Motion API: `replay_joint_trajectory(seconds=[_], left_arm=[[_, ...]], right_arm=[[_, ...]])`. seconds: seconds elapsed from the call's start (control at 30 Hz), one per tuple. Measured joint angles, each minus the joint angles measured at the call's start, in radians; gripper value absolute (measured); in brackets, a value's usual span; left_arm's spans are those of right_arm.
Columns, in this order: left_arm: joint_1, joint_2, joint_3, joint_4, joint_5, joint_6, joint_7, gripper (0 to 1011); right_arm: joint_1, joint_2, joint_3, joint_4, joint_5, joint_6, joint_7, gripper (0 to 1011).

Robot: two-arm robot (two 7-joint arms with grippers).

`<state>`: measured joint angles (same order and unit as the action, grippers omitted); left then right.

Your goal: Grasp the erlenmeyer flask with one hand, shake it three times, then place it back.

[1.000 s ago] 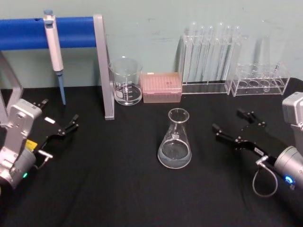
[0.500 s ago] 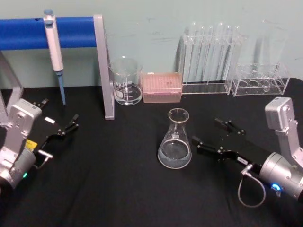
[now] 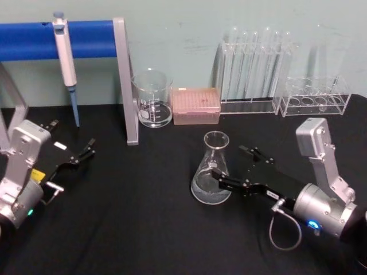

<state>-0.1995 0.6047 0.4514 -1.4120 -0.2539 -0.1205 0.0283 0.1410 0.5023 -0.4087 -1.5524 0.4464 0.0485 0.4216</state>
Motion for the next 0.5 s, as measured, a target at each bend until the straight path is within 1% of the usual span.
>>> replay_joint_trajectory(seconds=[0.1, 0.4, 0.5], left_arm=[[0.000, 0.000, 0.000, 0.000, 0.000, 0.000, 0.000, 1001], [0.000, 0.000, 0.000, 0.000, 0.000, 0.000, 0.000, 1001], [0.000, 0.000, 0.000, 0.000, 0.000, 0.000, 0.000, 1001]], right_arm=[[0.010, -0.014, -0.003, 0.012, -0.011, -0.001, 0.000, 1003], [0.074, -0.079, -0.017, 0.087, -0.076, -0.027, -0.004, 1003], [0.087, -0.090, -0.021, 0.103, -0.086, -0.033, 0.002, 1003]])
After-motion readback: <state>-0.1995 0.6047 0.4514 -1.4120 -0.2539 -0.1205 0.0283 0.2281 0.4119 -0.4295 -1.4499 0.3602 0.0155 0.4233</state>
